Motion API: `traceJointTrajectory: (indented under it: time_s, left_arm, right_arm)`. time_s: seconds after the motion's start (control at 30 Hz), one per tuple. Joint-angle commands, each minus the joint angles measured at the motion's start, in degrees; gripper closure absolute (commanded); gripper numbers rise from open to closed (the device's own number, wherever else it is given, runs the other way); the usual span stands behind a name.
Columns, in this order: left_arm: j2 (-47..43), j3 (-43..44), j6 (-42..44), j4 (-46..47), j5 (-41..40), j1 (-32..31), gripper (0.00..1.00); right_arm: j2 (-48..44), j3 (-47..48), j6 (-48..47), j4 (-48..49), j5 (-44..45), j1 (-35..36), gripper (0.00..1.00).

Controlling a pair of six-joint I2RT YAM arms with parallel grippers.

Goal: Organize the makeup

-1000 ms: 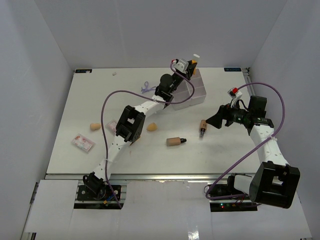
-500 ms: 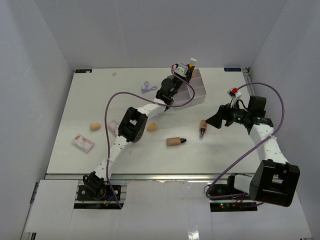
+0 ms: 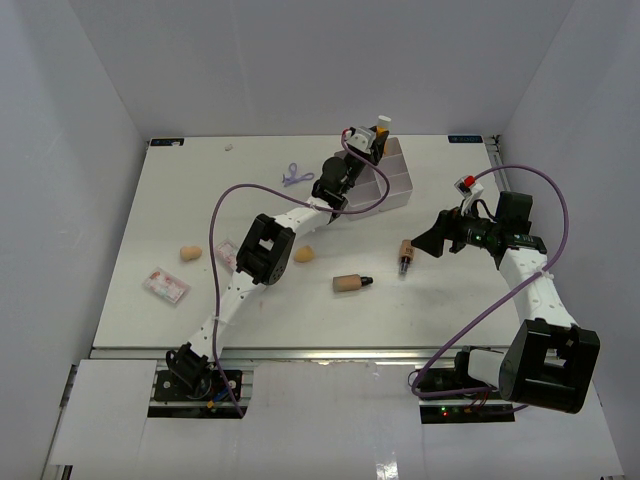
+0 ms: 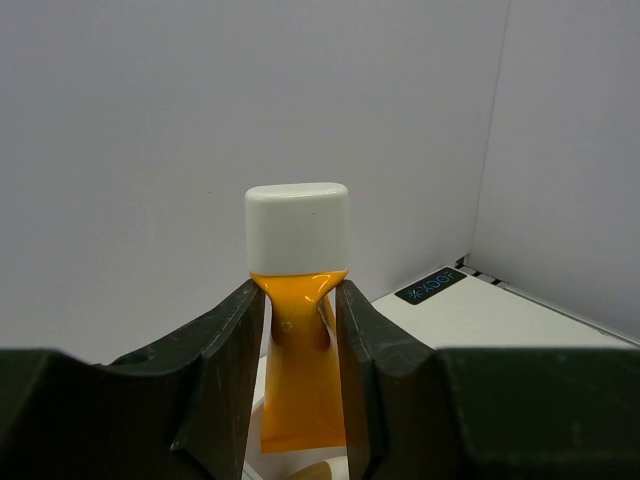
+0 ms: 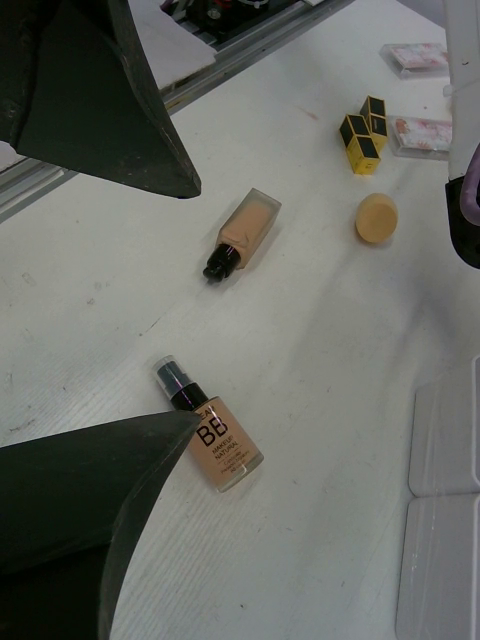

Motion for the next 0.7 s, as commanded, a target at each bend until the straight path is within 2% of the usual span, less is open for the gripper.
traceJointTrajectory:
  time_s: [0.0,0.57,0.67]
  left_arm:
    - [-0.9,0.2,0.3,2.3,-0.5,-0.3,0.55]
    - [-0.8,-1.8,1.5,2.3,-0.5,-0.9,0.53]
    - [-1.1,-2.6,1.7,2.7,-0.5,-1.1,0.50]
  right_arm:
    - [0.1,0.7,0.1,1.6,-1.8,-0.3,0.07]
    - [0.0,0.6,0.2,1.6,-2.5,-0.7,0.07]
    - [0.0,0.6,0.2,1.6,-2.6,-0.8,0.07]
